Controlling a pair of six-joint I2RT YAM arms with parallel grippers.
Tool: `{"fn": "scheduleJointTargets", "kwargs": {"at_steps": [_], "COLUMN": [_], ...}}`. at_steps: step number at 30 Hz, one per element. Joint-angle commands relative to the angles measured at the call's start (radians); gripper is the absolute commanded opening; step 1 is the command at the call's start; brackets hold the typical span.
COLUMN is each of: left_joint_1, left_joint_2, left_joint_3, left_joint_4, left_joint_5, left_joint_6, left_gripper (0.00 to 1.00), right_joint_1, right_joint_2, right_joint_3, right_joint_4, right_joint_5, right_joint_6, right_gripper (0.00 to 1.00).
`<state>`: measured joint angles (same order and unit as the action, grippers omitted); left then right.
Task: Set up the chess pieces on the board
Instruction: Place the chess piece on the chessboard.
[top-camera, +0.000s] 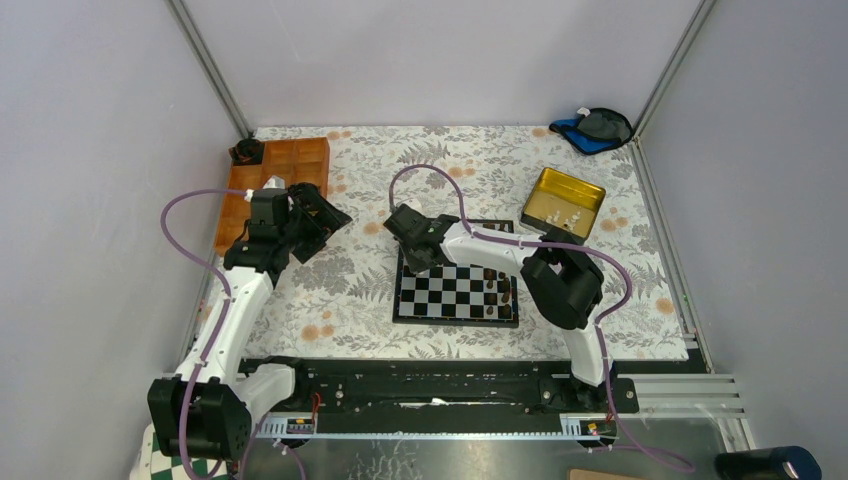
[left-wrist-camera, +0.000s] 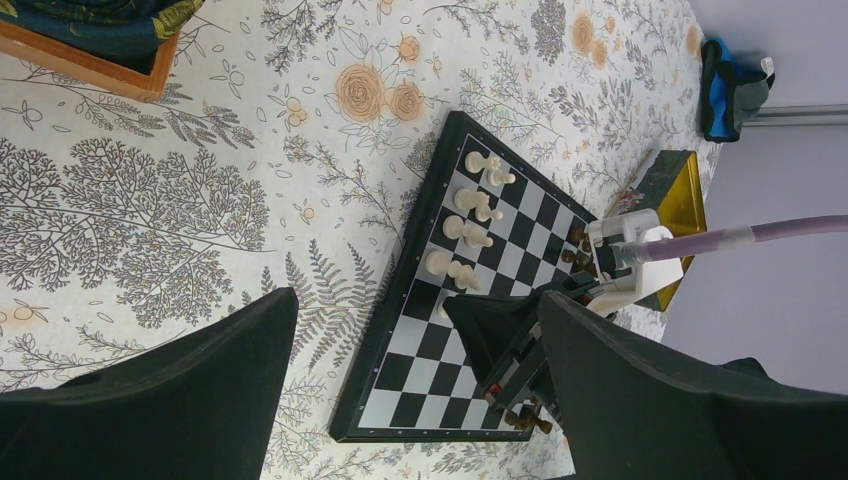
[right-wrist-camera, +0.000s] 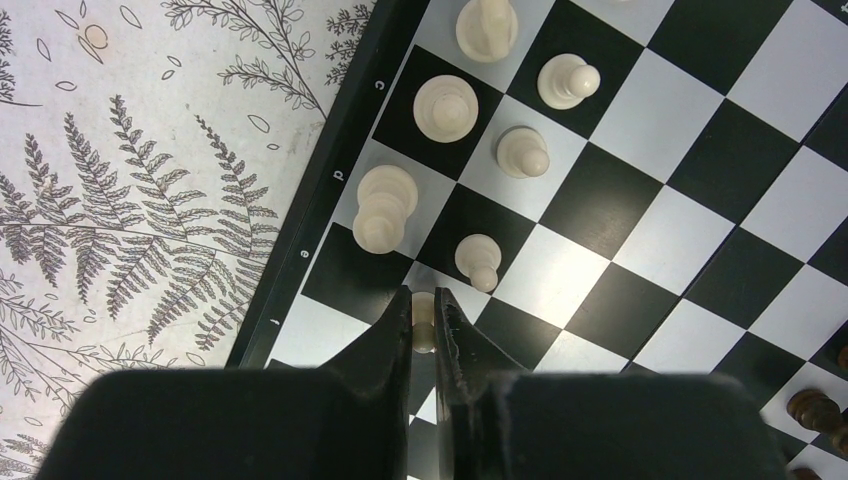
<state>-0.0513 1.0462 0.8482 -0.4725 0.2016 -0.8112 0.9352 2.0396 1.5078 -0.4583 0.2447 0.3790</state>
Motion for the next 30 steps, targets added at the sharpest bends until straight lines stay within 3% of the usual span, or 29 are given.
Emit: {"fn": "scheduleJointTargets", "kwargs": {"at_steps": [1,30], "left_joint_1": [0.007,0.007], "left_joint_2": [0.001,-0.019], "left_joint_3": [0.005,-0.005], "left_joint_4": [0.028,0.026], "left_joint_5": [-0.007,0.007], "left_joint_6": [0.01,0.003], "left_gripper": [0.98,0.98], "right_joint_1": [0.007,0.007], "right_joint_2": [-0.024,-0.056], "right_joint_3": [0.013,-0.022], "right_joint_4": [0.003,-0.005], "right_joint_5": [0.028,0.046], "right_joint_6": [-0.013,0.006], "right_gripper": [0.0,0.0]}}
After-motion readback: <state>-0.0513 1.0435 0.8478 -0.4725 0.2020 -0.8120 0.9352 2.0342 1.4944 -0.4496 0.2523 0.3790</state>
